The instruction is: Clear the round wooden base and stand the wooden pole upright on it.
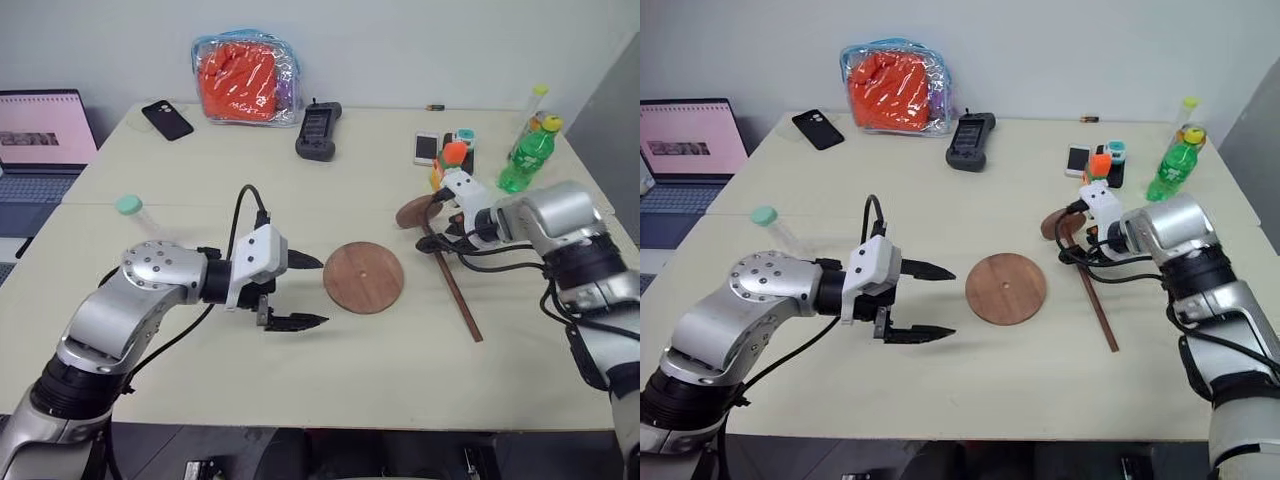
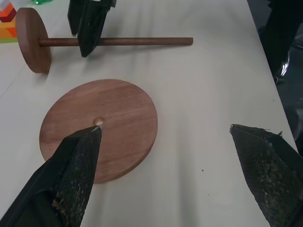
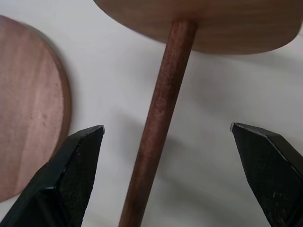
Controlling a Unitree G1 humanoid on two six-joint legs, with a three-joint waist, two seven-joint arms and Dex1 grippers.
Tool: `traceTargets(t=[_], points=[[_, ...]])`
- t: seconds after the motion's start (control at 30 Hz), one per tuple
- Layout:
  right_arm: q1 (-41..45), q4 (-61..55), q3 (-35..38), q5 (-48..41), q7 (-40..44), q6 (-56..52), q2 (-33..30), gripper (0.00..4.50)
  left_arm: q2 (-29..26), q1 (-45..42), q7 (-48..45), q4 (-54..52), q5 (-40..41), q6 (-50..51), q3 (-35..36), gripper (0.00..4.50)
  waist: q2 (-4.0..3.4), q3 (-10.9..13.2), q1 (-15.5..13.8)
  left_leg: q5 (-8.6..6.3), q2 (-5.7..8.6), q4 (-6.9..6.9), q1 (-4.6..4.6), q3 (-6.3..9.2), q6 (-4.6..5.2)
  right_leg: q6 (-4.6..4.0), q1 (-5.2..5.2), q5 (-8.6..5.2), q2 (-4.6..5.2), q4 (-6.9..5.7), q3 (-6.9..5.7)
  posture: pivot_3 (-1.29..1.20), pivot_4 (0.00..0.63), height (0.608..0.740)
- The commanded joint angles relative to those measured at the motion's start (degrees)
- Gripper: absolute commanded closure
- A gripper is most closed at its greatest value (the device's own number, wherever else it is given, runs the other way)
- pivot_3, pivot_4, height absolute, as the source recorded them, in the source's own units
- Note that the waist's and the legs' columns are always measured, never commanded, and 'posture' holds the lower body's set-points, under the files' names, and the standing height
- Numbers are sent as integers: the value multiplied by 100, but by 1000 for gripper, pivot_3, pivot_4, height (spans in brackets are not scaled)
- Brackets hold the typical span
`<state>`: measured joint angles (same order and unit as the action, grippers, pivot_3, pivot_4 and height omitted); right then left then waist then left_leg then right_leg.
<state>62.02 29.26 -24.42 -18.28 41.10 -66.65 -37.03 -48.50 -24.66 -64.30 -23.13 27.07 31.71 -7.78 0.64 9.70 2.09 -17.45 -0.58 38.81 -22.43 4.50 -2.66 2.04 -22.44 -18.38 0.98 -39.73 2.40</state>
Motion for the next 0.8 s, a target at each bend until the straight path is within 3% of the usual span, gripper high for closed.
traceTargets(t=[0.03, 0.07, 0.4, 0.67, 0.8], points=[[519, 771, -279, 301, 864, 121, 89, 0, 62, 129, 109, -269, -115, -183, 10, 5, -2, 1, 6, 0, 2, 0, -1, -3, 0, 0, -2, 0, 0, 0, 2, 0, 150, 740], [611, 893, -339, 339, 1035, 72, 125, 0, 65, 175, 118, -269, -144, -220, 16, 5, -1, 1, 13, 0, 3, 0, -4, -4, 0, 0, -10, 0, 0, -5, 3, 0, 150, 740], [909, 1499, -560, 923, 1771, 141, 324, 2424, 173, 394, 248, -328, -265, -320, -17, 0, -2, 1, 24, 2, 1, 7, -27, -6, -2, 0, -43, 0, 8, -24, 7, 0, 150, 740], [912, 1538, -272, 1076, 1770, -41, 378, 4238, 254, 312, 232, -338, -178, -196, -34, 0, -2, 1, 29, 6, 0, 12, -49, -11, -9, 0, -73, 0, 11, -36, 11, 0, 150, 740], [900, 1404, -4, 1013, 1666, -313, 369, 4237, 240, 320, 195, -279, -166, -175, 0, 0, -2, 1, 30, 6, 0, 12, -49, -12, -9, -1, -73, 0, 12, -37, 12, 0, 150, 740]])
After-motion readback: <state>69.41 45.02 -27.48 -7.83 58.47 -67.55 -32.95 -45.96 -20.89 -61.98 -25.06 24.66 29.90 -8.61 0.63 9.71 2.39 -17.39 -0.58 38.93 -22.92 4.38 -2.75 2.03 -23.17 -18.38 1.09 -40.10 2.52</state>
